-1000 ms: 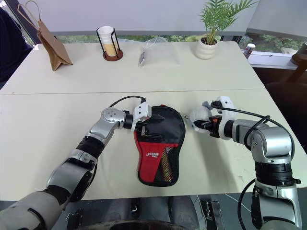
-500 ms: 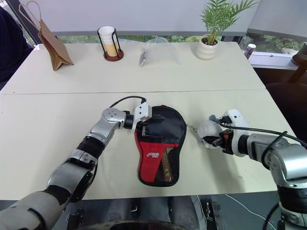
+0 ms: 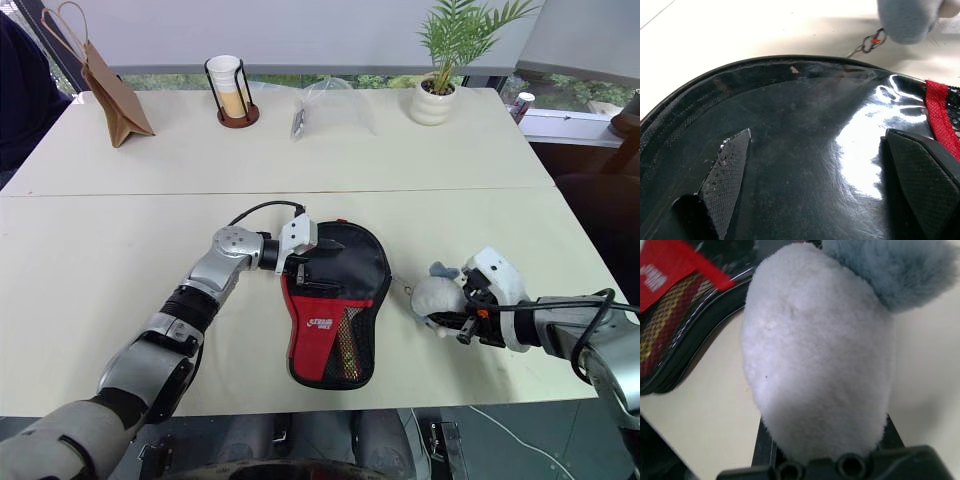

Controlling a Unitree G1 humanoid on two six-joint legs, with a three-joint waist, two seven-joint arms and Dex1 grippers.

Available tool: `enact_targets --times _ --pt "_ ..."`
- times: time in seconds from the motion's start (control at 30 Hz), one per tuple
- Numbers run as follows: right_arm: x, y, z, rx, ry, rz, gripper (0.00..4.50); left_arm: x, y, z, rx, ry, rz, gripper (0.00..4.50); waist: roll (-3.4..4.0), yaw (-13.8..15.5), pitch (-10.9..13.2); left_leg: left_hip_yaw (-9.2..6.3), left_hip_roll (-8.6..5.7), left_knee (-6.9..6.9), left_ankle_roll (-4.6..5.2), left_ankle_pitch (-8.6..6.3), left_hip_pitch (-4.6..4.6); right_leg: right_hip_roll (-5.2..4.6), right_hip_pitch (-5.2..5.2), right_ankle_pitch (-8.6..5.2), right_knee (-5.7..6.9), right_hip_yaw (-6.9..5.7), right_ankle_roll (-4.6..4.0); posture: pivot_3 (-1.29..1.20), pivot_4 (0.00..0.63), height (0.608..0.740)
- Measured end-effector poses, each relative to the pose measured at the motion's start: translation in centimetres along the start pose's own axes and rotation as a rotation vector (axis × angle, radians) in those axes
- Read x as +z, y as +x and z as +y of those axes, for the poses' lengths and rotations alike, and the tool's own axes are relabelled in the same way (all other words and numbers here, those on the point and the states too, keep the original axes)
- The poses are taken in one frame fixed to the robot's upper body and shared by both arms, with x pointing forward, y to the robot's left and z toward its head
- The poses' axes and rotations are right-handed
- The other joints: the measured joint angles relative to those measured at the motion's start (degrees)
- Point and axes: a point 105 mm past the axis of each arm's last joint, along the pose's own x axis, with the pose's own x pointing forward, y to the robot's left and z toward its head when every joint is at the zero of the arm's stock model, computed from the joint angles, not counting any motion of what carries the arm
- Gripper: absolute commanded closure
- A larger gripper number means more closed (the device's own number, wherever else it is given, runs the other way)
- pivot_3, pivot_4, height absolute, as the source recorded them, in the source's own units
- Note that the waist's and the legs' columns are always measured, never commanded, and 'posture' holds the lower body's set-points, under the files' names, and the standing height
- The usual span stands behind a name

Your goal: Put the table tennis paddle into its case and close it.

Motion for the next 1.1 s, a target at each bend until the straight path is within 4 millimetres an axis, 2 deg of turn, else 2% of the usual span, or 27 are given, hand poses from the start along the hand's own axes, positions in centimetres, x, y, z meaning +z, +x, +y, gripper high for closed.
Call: enact_targets --times 0.4,0.67,1.1 --pt "-1.2 0.6 1.9 0.113 -0.205 0.057 4.29 -0.1 0.0 -0.1 0.011 -0.006 0.0 0.0 -0.05 0.1 0.0 -0.02 -0.02 0.0 0.0 0.0 0.03 -0.01 0.05 -0.13 -0.02 0.0 0.21 0.0 0.15 0.74" --pt "-0.6 1.9 3.1 0.191 -0.384 0.059 4.29 -0.2 -0.1 -0.1 0.018 -0.007 0.003 0.0 -0.06 -0.1 -0.1 -0.01 -0.01 0.0 -0.01 -0.01 0.07 -0.01 0.08 -0.14 -0.02 0.0 0.22 0.0 0.15 0.74" --pt "-1.1 0.9 4.0 0.313 -0.65 0.153 4.29 -0.2 0.0 -0.1 0.019 -0.006 0.005 0.0 -0.08 0.0 -0.1 -0.02 -0.02 0.0 -0.01 -0.01 0.09 -0.02 0.12 -0.14 -0.04 -0.02 0.23 0.0 0.15 0.74"
